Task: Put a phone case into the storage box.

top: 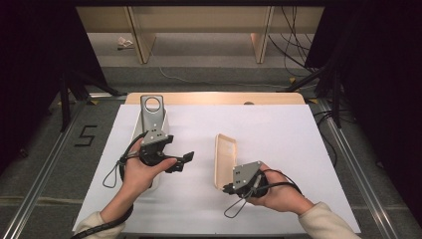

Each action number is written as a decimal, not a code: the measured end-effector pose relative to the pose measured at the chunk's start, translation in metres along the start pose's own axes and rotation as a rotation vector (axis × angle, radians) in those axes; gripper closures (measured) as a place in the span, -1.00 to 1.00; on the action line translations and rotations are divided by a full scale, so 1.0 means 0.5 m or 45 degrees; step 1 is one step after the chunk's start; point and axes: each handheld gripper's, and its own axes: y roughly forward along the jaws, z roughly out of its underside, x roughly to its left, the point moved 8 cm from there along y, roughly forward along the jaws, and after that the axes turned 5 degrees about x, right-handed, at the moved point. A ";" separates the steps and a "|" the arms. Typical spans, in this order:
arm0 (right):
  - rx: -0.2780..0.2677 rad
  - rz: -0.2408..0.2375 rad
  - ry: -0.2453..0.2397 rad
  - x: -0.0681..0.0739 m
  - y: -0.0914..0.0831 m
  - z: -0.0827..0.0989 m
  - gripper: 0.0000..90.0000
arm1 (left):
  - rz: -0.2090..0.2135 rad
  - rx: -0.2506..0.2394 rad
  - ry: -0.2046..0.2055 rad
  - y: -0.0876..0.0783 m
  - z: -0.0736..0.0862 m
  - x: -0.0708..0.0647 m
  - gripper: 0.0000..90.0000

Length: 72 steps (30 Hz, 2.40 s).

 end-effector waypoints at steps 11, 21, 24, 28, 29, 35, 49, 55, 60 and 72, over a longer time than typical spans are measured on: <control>-0.012 0.009 -0.012 0.000 -0.002 -0.004 0.96 | 0.045 0.046 0.026 0.036 -0.024 -0.033 -0.82; -0.017 0.012 -0.014 0.002 -0.001 -0.006 0.96 | 0.070 0.086 0.046 0.076 -0.041 -0.058 -0.77; -0.019 0.011 -0.018 0.002 -0.001 -0.007 0.96 | 0.073 0.098 0.043 0.086 -0.045 -0.060 -0.77; -0.018 0.011 -0.025 0.003 0.000 -0.008 0.96 | 0.076 0.108 0.042 0.096 -0.047 -0.064 -0.76; -0.019 0.011 -0.024 0.003 0.000 -0.008 0.96 | 0.079 0.108 0.041 0.099 -0.048 -0.065 -0.76; -0.021 0.016 -0.025 0.002 0.000 -0.009 0.96 | 0.081 0.118 0.035 0.111 -0.052 -0.070 -0.73; -0.024 0.020 -0.039 0.003 0.002 -0.012 0.96 | 0.072 0.176 -0.026 0.146 -0.061 -0.068 -0.54; -0.027 0.021 -0.039 0.004 0.001 -0.013 0.96 | 0.075 0.189 -0.072 0.156 -0.063 -0.059 -0.36; -0.027 0.024 -0.042 0.003 0.001 -0.013 0.96 | 0.078 0.208 -0.106 0.164 -0.060 -0.054 -0.27; -0.026 0.029 -0.050 0.004 0.000 -0.014 0.96 | 0.097 0.270 -0.201 0.177 -0.051 -0.049 0.07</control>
